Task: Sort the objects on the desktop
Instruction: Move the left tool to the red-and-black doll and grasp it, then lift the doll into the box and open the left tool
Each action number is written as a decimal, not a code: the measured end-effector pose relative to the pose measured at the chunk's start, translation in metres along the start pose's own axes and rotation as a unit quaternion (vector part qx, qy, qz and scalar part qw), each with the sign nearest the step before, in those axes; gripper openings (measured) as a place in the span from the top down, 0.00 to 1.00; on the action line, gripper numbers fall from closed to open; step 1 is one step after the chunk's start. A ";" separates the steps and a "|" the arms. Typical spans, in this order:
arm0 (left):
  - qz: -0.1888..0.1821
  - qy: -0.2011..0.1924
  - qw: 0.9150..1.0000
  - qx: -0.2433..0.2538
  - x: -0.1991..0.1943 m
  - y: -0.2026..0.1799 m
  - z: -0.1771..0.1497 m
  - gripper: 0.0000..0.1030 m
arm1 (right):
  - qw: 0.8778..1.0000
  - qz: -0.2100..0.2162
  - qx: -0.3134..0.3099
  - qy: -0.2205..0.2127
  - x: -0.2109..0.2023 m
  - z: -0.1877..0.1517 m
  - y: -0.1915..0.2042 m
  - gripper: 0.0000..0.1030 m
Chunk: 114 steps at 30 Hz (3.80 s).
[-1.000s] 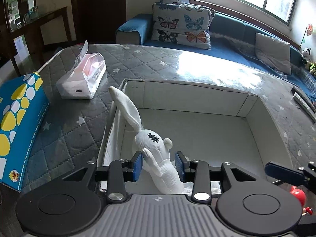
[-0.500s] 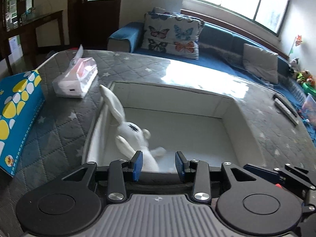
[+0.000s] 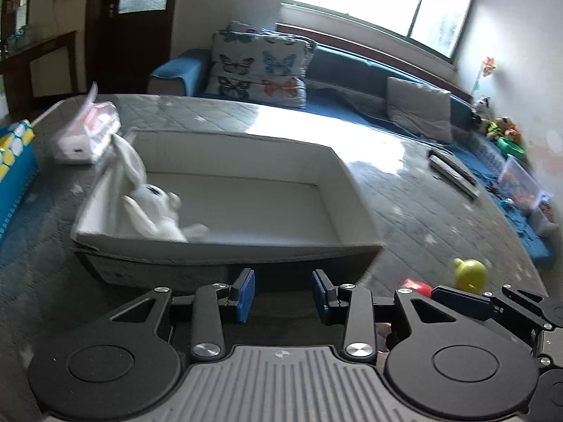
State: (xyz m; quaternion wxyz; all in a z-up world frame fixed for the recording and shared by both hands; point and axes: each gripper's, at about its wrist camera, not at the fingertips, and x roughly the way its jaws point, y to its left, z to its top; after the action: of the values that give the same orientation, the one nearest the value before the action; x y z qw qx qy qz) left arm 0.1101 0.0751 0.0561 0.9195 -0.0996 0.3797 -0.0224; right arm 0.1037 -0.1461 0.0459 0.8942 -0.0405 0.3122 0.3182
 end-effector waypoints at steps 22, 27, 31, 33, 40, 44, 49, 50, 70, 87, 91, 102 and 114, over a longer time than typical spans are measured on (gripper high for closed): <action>-0.085 0.042 0.995 0.027 0.013 -0.066 -0.054 0.62 | 0.996 -0.075 0.042 0.001 -0.058 -0.069 -0.047 0.23; -0.089 0.044 0.995 0.015 0.020 -0.064 -0.048 0.62 | 0.997 -0.071 0.040 0.005 -0.048 -0.066 -0.050 0.23; -0.099 0.046 0.994 0.005 0.026 -0.060 -0.041 0.62 | 0.997 -0.060 0.042 0.015 -0.032 -0.061 -0.052 0.23; -0.107 0.051 0.993 -0.002 0.030 -0.058 -0.038 0.62 | 0.997 -0.059 0.041 0.021 -0.025 -0.059 -0.053 0.23; -0.127 0.071 0.989 -0.017 0.048 -0.056 -0.033 0.62 | 0.997 -0.051 0.046 0.037 -0.011 -0.055 -0.057 0.23; -0.140 0.079 0.987 -0.028 0.053 -0.053 -0.032 0.62 | 0.997 -0.047 0.051 0.042 -0.006 -0.054 -0.061 0.23; -0.148 0.086 0.984 -0.038 0.057 -0.051 -0.032 0.62 | 0.996 -0.040 0.062 0.049 -0.001 -0.055 -0.065 0.23; -0.150 0.088 0.984 -0.040 0.057 -0.051 -0.033 0.62 | 0.996 -0.040 0.062 0.050 0.000 -0.055 -0.065 0.23; -0.164 0.093 0.980 -0.069 0.061 -0.046 -0.035 0.63 | 0.995 -0.026 0.066 0.063 0.008 -0.054 -0.066 0.35; -0.165 0.035 0.984 -0.058 0.021 -0.039 -0.011 0.64 | 0.999 -0.026 0.023 0.015 -0.009 -0.020 -0.045 0.35; -0.162 0.018 0.985 -0.062 0.013 -0.031 0.000 0.64 | 1.000 -0.022 0.007 0.005 -0.007 -0.005 -0.039 0.35; -0.140 -0.036 0.986 -0.084 0.000 0.002 0.038 0.64 | 0.999 -0.002 -0.045 -0.025 0.017 0.047 -0.018 0.35; -0.102 -0.017 0.986 -0.132 0.048 0.053 0.073 0.67 | 0.998 0.021 -0.059 0.008 0.094 0.105 -0.010 0.38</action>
State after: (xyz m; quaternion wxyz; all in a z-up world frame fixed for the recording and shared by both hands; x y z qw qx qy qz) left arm 0.1933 0.1339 0.0627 0.8973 -0.2589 0.3517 -0.0643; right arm 0.2220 -0.0749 0.0737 0.8808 -0.0895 0.3009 0.3544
